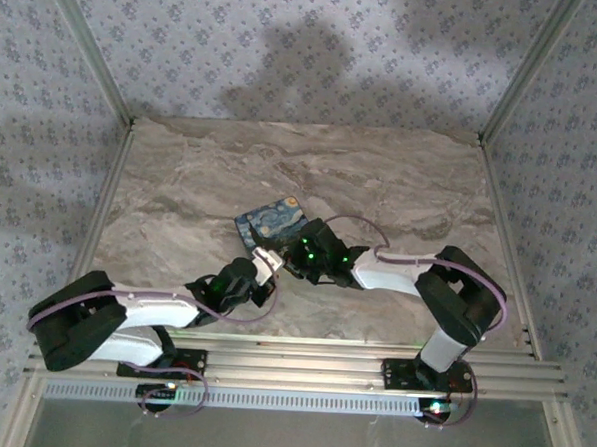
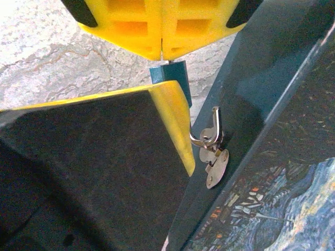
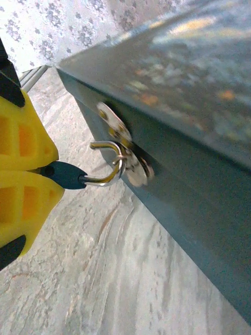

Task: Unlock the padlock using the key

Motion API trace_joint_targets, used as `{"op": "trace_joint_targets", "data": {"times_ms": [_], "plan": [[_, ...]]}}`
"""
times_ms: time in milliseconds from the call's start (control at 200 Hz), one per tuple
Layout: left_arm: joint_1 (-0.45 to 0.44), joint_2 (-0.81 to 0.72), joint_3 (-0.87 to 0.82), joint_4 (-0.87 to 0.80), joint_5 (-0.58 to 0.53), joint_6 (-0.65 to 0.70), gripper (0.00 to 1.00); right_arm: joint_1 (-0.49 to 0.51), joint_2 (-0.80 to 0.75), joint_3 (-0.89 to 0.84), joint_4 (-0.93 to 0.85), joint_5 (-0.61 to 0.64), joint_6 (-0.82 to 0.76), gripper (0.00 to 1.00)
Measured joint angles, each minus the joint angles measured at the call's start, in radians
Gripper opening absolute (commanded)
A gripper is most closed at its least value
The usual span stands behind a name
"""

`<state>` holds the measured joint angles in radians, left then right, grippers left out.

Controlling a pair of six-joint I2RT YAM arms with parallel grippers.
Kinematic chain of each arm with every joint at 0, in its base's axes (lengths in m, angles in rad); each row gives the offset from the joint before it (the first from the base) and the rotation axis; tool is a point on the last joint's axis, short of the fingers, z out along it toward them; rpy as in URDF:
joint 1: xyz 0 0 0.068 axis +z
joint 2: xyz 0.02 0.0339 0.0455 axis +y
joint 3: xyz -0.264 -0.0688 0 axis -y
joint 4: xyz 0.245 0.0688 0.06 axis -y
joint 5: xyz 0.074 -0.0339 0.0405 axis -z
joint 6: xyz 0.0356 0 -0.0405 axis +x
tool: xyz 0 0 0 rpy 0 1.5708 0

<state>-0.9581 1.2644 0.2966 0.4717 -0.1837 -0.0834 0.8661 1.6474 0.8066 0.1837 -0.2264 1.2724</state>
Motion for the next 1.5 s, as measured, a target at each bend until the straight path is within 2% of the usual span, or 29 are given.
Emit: {"op": "trace_joint_targets", "data": {"times_ms": [125,250,395,520,744,839,1129,1499], "plan": [[-0.004,-0.079,0.000,-0.011,0.000,-0.010,0.38,-0.030,-0.043,-0.028,0.018,-0.009,-0.078,0.00],[-0.003,-0.146,0.000,-0.043,0.007,-0.040,0.48,-0.092,-0.077,-0.048,0.014,-0.026,-0.169,0.00],[0.031,-0.207,-0.004,-0.080,0.045,-0.101,0.50,-0.171,-0.097,-0.053,-0.005,-0.100,-0.276,0.00],[0.107,-0.264,-0.013,-0.119,0.091,-0.179,0.51,-0.226,-0.098,-0.042,-0.061,-0.183,-0.385,0.00],[0.287,-0.294,-0.013,-0.180,0.214,-0.323,0.52,-0.243,-0.095,0.030,-0.185,-0.283,-0.579,0.00],[0.336,-0.282,-0.013,-0.190,0.267,-0.363,0.52,-0.249,-0.087,0.049,-0.208,-0.325,-0.634,0.00],[0.352,-0.191,0.011,-0.200,0.349,-0.424,0.52,-0.282,-0.034,0.069,-0.272,-0.387,-0.716,0.00],[0.359,-0.182,0.024,-0.207,0.355,-0.442,0.52,-0.299,-0.002,0.069,-0.267,-0.403,-0.710,0.00]]}}
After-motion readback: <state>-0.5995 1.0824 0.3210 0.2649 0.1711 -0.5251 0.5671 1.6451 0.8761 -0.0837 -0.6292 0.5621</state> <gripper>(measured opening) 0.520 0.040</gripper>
